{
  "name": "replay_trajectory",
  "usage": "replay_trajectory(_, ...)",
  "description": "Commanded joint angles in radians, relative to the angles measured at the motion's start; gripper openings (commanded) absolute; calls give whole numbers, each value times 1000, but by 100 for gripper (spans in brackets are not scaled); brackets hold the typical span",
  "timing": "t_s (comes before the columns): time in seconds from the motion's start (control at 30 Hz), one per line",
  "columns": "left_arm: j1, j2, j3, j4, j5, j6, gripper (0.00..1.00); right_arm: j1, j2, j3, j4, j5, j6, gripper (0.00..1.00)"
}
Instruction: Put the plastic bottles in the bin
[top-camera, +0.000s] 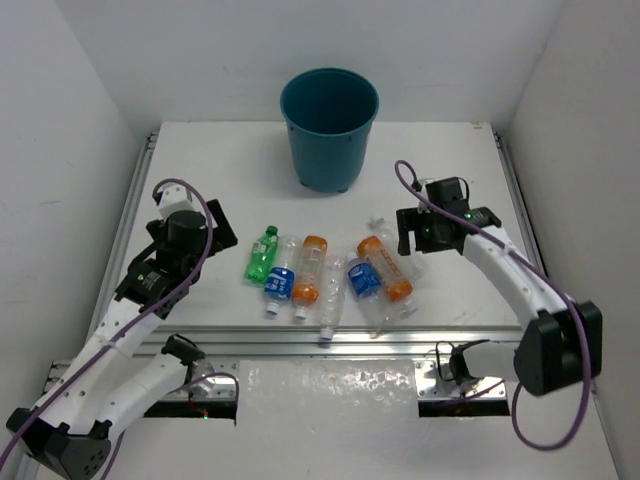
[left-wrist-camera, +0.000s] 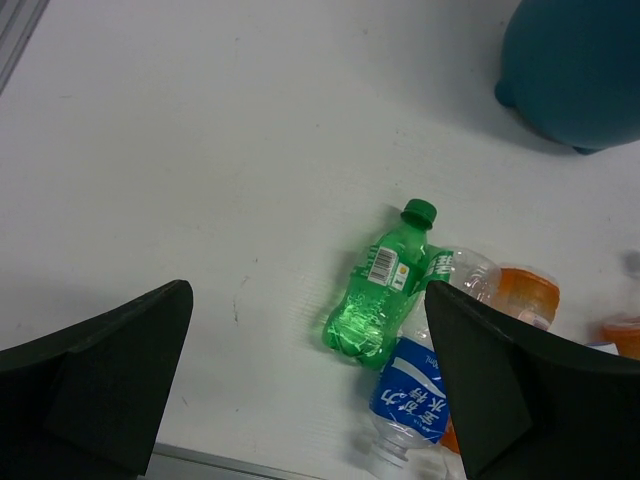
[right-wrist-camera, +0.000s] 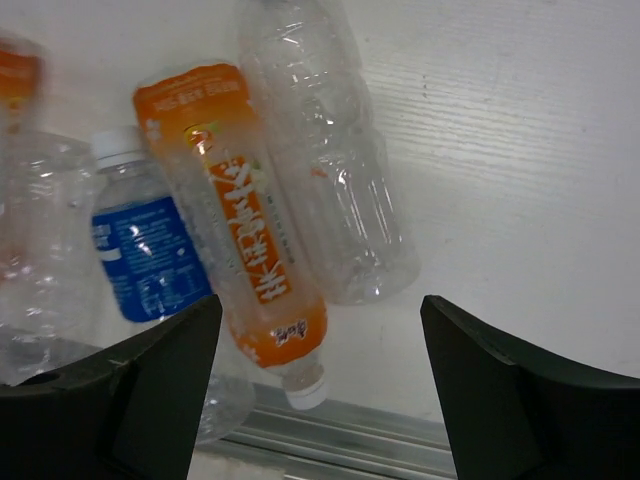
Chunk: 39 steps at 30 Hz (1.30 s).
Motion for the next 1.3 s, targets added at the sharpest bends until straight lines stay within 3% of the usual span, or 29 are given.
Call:
replay_trajectory(0.0, 2, 3, 16, 48, 23, 21, 100, 0, 141, 71, 43, 37, -73, 80)
replay_trajectory(0.27, 6, 5, 14, 56, 37, 30, 100, 0, 352, 99, 111, 43, -97, 78)
replay_trajectory(0.4, 9, 2, 13, 56, 45, 32, 100, -16, 436, 77, 149, 111, -124, 68)
replay_trajectory(0.57, 8, 2, 8, 64, 63, 39, 100, -56, 446, 42, 213, 87, -120, 61)
replay_trajectory(0.67, 8, 5, 8, 64, 71, 41, 100, -63, 458, 37, 224, 42, -120, 50)
replay_trajectory(0.77, 8, -3, 7, 65, 73, 41, 100, -65, 479, 33, 229, 13, -113, 50)
replay_trajectory(0.83, 8, -7, 4, 71, 80, 44, 100, -65, 513, 42, 210, 14, -107, 58)
replay_trajectory(0.9, 8, -6, 2, 73, 86, 47, 100, -65, 527, 40, 204, 28, -103, 58)
replay_trajectory(1.0, 8, 5, 2, 76, 100, 50, 100, -65, 498, 40, 203, 65, -81, 45)
replay_trajectory(1.03, 8, 11, 3, 77, 106, 50, 100, -66, 475, 33, 215, 67, -77, 34)
replay_trajectory(1.07, 8, 16, 4, 80, 123, 51, 100, -65, 420, 30, 224, 71, -66, 29)
replay_trajectory(1.17, 8, 17, 0, 90, 154, 56, 100, -65, 323, 5, 264, 77, -54, 21)
replay_trajectory(1.27, 8, 19, -3, 93, 158, 58, 100, -66, 245, 8, 256, 89, -57, 19)
